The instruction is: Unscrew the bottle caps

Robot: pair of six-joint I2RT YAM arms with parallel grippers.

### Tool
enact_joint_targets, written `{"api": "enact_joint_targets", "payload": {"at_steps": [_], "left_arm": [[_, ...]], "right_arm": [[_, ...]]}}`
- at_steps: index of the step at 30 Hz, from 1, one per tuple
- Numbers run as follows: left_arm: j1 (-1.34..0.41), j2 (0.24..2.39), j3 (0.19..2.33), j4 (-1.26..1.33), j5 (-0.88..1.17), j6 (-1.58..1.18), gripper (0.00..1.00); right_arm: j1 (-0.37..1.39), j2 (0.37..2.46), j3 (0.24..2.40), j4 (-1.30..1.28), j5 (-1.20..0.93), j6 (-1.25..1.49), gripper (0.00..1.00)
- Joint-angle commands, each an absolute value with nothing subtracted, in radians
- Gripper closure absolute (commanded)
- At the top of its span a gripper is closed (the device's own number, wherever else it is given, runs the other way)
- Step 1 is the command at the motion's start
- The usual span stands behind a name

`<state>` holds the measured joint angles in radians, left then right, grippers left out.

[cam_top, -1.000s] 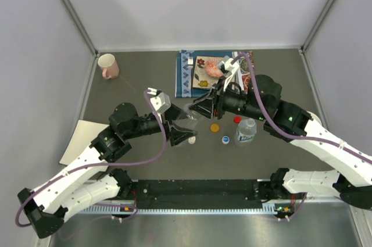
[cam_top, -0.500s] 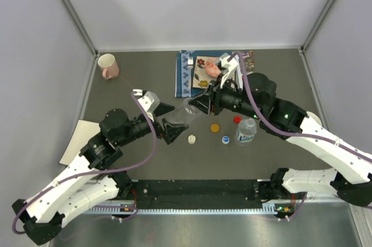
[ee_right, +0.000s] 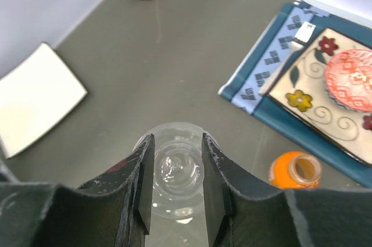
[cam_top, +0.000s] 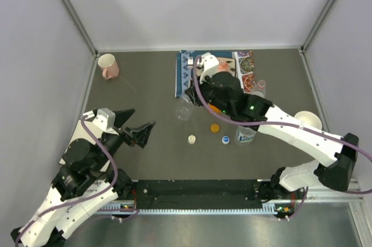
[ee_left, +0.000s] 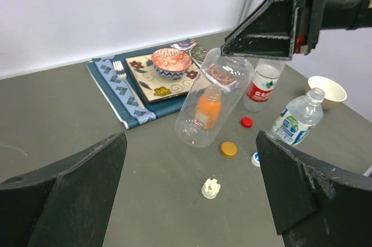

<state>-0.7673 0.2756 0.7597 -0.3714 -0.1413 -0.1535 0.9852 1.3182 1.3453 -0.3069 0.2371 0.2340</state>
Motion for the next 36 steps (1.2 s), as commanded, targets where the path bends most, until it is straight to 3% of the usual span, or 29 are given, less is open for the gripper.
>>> {"api": "enact_joint_targets", "payload": {"at_steps": [1,8,27,36], "left_arm": [[-0.764,0.238,0.723,-0.39,-0.213,-0.147,0.01],[-0.764,0.244,0.689,-0.364,-0.224,-0.164,0.01],[-0.764,0.224,0.653,-0.353,-0.201,-0.166,0.01],[-0.764,0.248,0.657,-0.35,-0.189,-0.164,0.01]], "right_arm": [[0.992,1.385,1.295,-0.141,0.409,0.167,1.0],[0.994,1.523,1.229,0.083,0.524,0.118,1.0],[0.988,1.684,1.253,0.032,0.546,0.163,1.0],[0.971,1.68,1.244,0.003,0.494,0.195,0.68]]}}
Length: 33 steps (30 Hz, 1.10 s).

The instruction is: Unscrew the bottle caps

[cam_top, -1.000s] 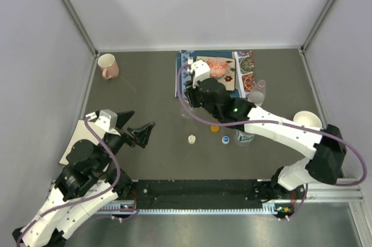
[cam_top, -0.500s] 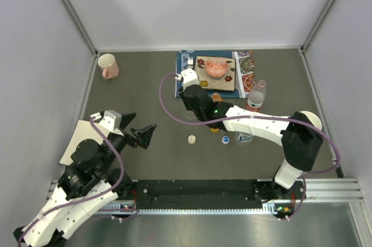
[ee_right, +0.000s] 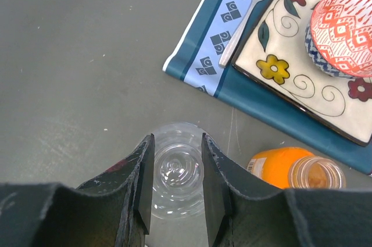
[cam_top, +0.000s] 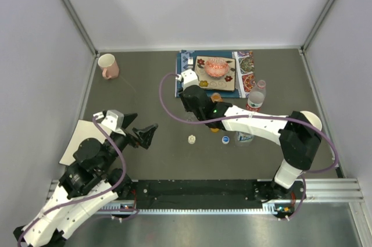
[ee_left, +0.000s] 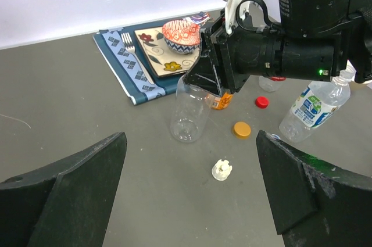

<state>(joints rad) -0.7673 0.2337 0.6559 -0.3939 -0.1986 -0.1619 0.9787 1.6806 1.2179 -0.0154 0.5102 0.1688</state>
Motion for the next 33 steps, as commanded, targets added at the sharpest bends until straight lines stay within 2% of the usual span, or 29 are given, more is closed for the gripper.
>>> {"api": "enact_joint_targets", "payload": {"at_steps": [1,4,12,33], "left_arm": [[-0.764,0.247,0.655,-0.348,-0.189,-0.166,0.01],[-0.765,0.256,0.653,-0.341,-0.175,-0.166,0.01],[-0.764,0.264,0.652,-0.341,-0.166,-0.172,0.01],[-0.765,0.268,0.652,-0.337,-0.173,-0.178,0.01]], "right_arm": [[0.971,1.675,1.246,0.003,0.491,0.196,0.67],[0.969,1.672,1.246,0.003,0.482,0.199,0.66],[0.968,1.667,1.252,0.002,0.48,0.198,0.5],[0.98,1.562,1.301,-0.04,0.463,0.17,0.41]]}}
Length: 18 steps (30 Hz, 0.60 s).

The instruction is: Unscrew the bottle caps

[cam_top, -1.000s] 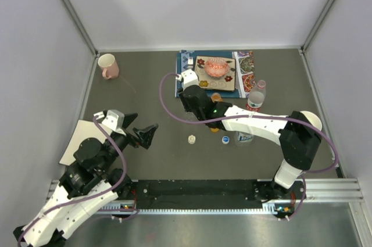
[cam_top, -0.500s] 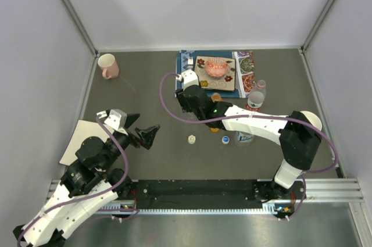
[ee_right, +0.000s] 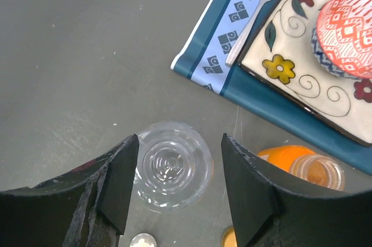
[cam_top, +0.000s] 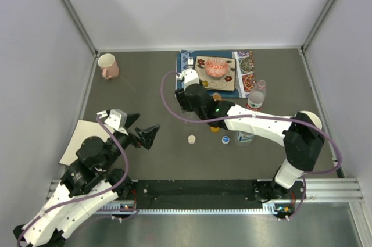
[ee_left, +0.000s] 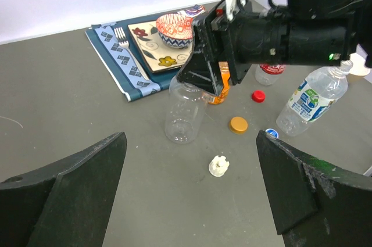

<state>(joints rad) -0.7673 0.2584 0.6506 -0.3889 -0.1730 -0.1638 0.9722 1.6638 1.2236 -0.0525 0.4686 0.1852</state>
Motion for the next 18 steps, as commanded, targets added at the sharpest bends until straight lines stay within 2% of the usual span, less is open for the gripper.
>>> {"api": "enact_joint_targets", "payload": {"at_steps": [1,6,10,18], "left_arm": [[-0.764,0.27,0.652,-0.337,-0.175,-0.176,0.01],[-0.765,0.278,0.658,-0.337,-0.181,-0.184,0.01],[-0.765,0.31,0.664,-0.337,-0.227,-0.219,0.01],[-0.764,0.621,0.814,-0.416,-0.327,-0.483,0.01]], "right_arm": [[0.983,1.551,1.319,-0.041,0.466,0.163,0.39],[1.0,1.461,1.393,-0.113,0.488,0.112,0.36],[1.002,1.283,1.41,-0.185,0.563,0.068,0.34],[1.002,0.938,1.252,-0.307,0.675,0.02,0.29]]}}
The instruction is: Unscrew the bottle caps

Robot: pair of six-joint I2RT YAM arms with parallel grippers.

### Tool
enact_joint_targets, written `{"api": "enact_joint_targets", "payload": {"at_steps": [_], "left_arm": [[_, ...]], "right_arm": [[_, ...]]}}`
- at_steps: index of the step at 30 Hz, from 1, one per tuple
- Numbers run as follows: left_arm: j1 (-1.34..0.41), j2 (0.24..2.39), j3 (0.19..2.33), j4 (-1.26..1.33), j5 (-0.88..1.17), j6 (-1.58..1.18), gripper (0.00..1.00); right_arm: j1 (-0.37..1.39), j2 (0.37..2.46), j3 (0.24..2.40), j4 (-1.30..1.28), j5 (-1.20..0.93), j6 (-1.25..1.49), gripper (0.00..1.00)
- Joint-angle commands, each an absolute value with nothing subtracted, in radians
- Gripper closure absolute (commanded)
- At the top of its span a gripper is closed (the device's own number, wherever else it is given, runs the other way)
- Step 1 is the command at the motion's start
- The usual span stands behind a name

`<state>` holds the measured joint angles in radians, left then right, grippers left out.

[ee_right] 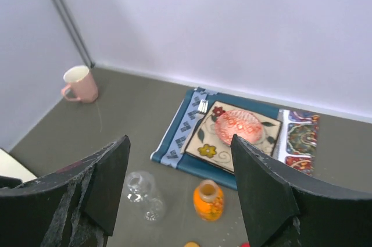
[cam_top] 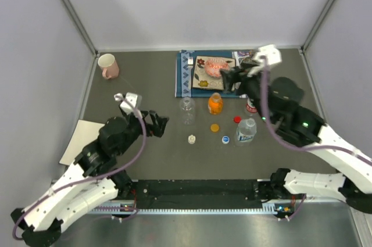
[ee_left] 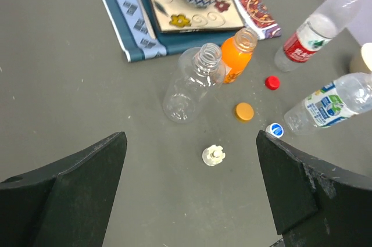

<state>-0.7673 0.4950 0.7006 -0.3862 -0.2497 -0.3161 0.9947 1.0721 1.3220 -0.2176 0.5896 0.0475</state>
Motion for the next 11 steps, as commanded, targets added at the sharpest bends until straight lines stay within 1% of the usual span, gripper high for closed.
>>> {"api": "enact_joint_targets", "payload": {"at_steps": [1,4,8,11], "left_arm": [[-0.764,0.643,0.825,-0.426,-0.325,-0.488,0.01],[-0.764,0.684,0.839,-0.402,-0.314,-0.506,0.01],[-0.765,0.673,0.809,-0.33,-0.287,-0.491,0.01],[-0.764,0.69,0.833,-0.354,-0.305,-0.494,0.01]], "right_arm": [[1.003,0.91,1.243,-0.334,0.678,0.028,0.29],[1.002,0.833,1.218,-0.388,0.681,0.058,0.27],[1.002,0.785,1.206,-0.445,0.689,0.08,0.25],[1.002,0.759,1.187,-0.446,0.687,0.094,0.22]]}}
